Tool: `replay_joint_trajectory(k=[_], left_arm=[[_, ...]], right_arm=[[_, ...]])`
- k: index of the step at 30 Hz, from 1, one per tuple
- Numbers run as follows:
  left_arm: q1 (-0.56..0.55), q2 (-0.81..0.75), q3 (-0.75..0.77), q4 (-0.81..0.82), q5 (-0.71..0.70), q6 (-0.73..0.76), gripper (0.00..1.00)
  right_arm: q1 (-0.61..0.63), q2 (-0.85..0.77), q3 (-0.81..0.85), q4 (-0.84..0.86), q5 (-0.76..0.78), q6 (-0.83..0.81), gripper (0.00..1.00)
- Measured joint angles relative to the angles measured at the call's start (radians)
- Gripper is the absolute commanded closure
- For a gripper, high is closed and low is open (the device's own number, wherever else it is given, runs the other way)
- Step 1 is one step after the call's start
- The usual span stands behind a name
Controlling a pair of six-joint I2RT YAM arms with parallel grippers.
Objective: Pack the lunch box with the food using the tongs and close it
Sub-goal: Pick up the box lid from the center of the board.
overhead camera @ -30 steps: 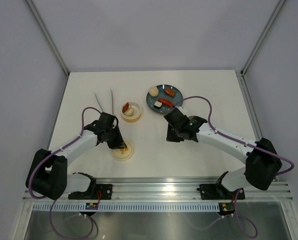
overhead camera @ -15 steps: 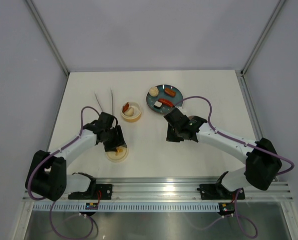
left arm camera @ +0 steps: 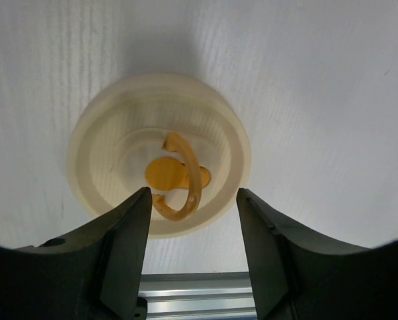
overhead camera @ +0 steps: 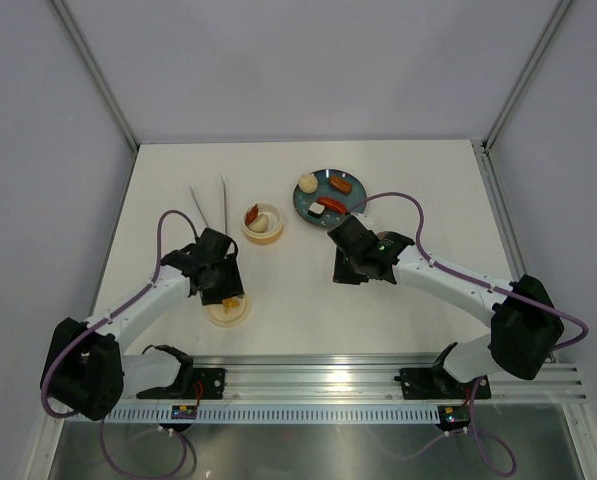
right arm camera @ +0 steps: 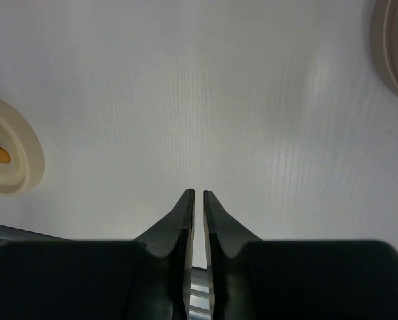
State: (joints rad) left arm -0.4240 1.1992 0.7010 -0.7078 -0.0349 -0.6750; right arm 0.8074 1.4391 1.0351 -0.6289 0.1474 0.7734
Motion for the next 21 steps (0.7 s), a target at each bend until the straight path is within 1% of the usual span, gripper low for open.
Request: replay_joint_trajectory(k=[2, 3, 7, 11, 12, 16, 21], left_arm=[[-0.003, -0.025, 0.0, -0.018, -0.036, -0.007, 0.4], [-0.003, -0.029, 0.003, -0.029, -0.054, -0.01, 0.3], [-0.003, -0.02, 0.005, -0.058, -0.1, -0.028, 0.22], [-0.003, 0.013, 0.005, -0.061, -0.102, -0.034, 0.23], [-0.003, 0.022, 0.005, -0.061, -0.102, -0.034, 0.27], [-0.003, 0.04, 0.005, -0.056, -0.102, -0.034, 0.34], [-0.003, 0.065, 0.002, -0.048, -0.102, -0.035, 0.34]], right_arm=[[0.0, 0.0, 0.0, 0.0, 0.0, 0.0, 0.83], [0.0, 0.0, 0.0, 0.0, -0.001, 0.0, 0.83], [0.0, 0.0, 0.0, 0.0, -0.001, 0.0, 0.83], [0.0, 0.0, 0.0, 0.0, 0.0, 0.0, 0.83], [0.0, 0.0, 0.0, 0.0, 0.0, 0.0, 0.83], [0.0, 0.0, 0.0, 0.0, 0.0, 0.0, 0.83], [0.0, 0.0, 0.0, 0.0, 0.0, 0.0, 0.83]])
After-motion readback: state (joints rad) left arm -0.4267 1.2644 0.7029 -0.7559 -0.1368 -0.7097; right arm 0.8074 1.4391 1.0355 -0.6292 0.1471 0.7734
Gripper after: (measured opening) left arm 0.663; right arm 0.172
